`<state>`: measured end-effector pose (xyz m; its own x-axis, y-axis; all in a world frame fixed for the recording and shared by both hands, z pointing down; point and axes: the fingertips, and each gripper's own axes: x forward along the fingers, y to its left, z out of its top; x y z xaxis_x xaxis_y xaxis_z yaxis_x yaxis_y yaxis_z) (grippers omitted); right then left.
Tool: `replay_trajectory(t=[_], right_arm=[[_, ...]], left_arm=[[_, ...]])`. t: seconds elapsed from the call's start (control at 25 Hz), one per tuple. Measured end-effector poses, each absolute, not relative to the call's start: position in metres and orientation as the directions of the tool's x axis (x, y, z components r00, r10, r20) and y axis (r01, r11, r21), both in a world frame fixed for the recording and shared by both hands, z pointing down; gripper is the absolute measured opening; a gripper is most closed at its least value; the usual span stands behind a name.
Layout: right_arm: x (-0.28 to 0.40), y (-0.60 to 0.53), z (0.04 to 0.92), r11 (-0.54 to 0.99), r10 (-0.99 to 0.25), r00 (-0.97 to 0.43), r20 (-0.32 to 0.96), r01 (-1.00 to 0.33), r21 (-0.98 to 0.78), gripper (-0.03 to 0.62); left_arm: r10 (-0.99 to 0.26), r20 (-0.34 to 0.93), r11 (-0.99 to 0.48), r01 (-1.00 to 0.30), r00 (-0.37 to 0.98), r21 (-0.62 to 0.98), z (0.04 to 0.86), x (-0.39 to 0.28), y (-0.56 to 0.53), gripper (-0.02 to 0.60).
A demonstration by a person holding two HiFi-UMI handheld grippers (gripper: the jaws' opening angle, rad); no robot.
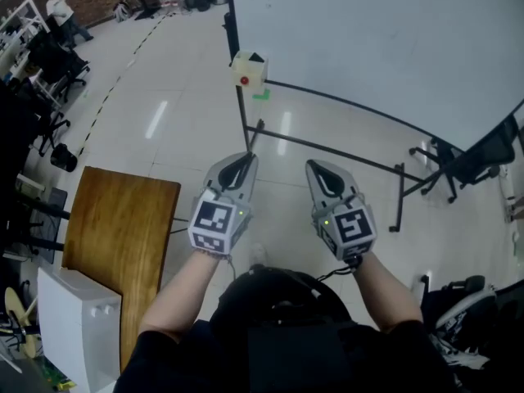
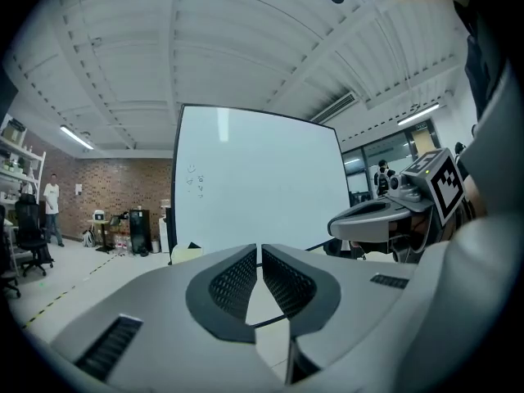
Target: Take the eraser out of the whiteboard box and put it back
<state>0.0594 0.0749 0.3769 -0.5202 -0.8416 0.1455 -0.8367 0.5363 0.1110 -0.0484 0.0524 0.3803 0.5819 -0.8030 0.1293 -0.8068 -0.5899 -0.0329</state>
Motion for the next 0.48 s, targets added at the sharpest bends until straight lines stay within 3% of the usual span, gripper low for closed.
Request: replay_trajectory(t=[0.48], right_arm=[[0.037, -0.051, 0.368, 0.465, -0.881, -0.444, 0.163, -0.876, 0.129, 0.027]], left_arm=[[-0.775, 0.151, -0.624, -0.780, 0.613, -0.038, 0.375, -0.072, -0.099, 0.092]])
